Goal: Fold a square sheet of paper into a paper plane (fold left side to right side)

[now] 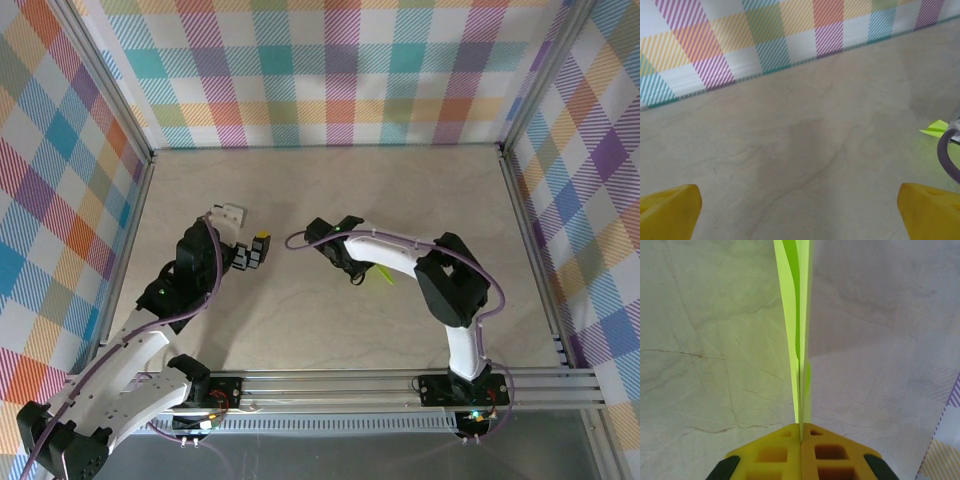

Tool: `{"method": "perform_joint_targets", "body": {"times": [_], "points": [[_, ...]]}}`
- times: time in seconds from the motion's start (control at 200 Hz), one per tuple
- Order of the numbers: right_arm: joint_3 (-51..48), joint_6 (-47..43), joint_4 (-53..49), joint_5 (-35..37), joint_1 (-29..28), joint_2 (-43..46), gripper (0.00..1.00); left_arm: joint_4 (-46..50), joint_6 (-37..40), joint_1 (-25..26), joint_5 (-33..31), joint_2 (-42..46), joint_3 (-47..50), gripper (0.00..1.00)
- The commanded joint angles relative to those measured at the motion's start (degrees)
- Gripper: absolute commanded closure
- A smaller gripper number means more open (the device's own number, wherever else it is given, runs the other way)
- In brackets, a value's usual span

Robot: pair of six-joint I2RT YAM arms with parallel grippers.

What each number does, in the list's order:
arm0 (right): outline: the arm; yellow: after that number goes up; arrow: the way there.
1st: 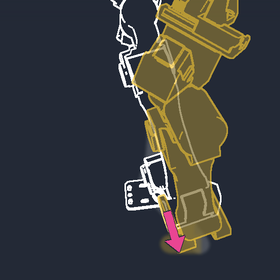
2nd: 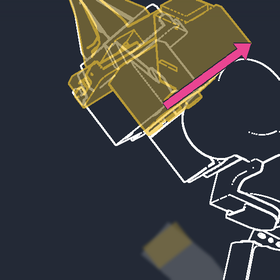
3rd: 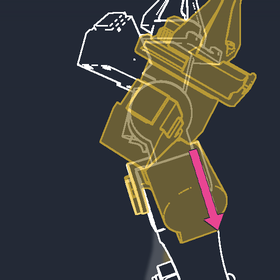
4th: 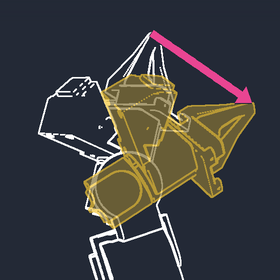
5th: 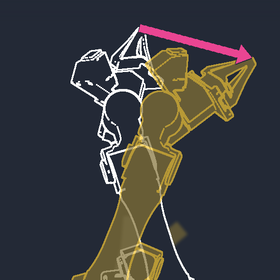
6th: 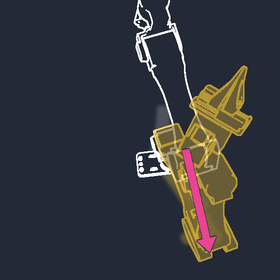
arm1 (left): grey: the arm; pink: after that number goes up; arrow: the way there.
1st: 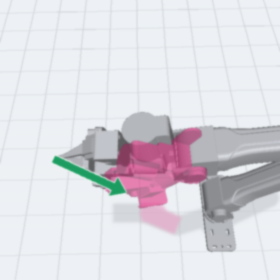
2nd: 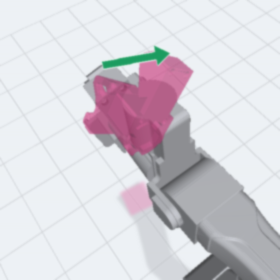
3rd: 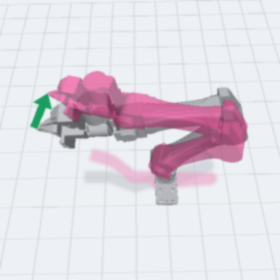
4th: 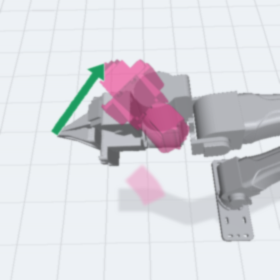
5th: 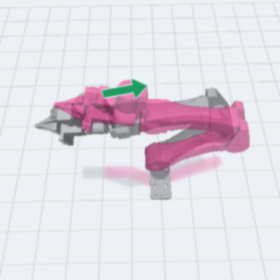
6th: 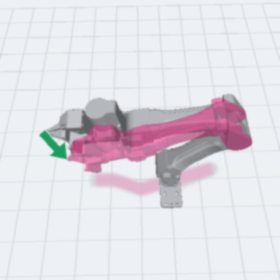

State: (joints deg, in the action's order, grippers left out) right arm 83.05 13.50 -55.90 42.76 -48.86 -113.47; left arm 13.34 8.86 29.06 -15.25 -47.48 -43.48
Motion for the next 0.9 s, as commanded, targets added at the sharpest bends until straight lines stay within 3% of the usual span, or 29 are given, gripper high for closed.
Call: {"method": "perform_joint_targets", "body": {"times": [0.0, 0.16, 0.495, 0.895], "points": [[2.1, 1.2, -2.7, -1.7, -0.4, -1.3, 0.92, -3.0, 0.6, -0.6, -1.8, 0.4, 0.1, 0.0], [1.8, 0.5, -1.5, -6.7, -0.6, -2.5, 0.9, -3.3, 0.3, -0.9, -1.6, 0.4, 0.3, 0.0], [0.6, -0.9, 2.1, -14.6, -0.5, -2.1, 0.75, -3.1, 0.2, -1.0, -1.1, 0.2, 0.3, 0.0], [-5.4, 0.4, 10.4, -25.4, 1.7, 6.4, 0.47, -2.6, -0.2, -1.1, -0.7, -0.9, 0.2, 0.0]]}}
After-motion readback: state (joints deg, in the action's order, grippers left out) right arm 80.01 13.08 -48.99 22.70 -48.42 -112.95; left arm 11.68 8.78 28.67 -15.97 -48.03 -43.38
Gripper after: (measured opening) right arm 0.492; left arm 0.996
